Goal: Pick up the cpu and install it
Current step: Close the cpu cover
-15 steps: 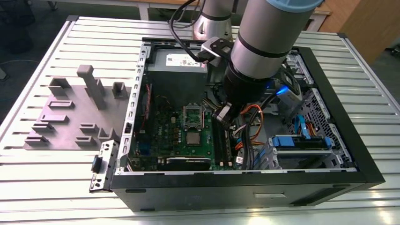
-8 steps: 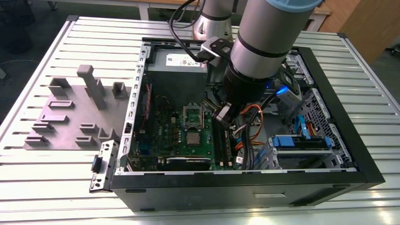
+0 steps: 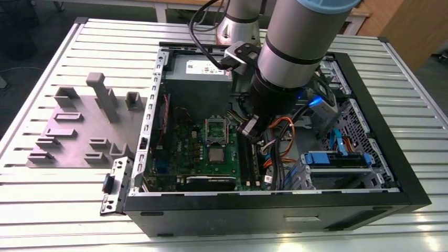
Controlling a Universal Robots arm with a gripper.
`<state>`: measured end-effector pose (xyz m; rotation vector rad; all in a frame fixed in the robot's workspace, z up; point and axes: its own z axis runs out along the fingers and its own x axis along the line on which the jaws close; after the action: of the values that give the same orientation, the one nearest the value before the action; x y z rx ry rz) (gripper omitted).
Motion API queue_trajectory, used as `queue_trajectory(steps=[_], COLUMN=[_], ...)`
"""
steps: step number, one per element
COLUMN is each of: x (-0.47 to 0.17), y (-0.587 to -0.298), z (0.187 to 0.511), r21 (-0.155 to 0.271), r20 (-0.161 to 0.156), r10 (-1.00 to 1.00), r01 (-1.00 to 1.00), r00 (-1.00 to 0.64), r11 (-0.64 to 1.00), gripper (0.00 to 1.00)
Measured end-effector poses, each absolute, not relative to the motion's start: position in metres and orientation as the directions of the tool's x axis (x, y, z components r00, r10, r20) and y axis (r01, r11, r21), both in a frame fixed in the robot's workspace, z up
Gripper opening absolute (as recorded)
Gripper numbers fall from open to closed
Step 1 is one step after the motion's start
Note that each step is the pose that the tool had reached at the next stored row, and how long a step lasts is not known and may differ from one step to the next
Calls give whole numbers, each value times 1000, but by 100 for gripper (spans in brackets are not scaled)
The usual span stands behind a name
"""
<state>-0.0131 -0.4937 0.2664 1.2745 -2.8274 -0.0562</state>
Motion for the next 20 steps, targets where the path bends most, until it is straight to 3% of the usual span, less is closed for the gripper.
queue_trajectory(steps=[20], x=[-14], y=[-494], z=[272], r21=[49], r20=[22], r10=[-749], r01=[-748], r00=[-662], r11=[662], gripper=[15])
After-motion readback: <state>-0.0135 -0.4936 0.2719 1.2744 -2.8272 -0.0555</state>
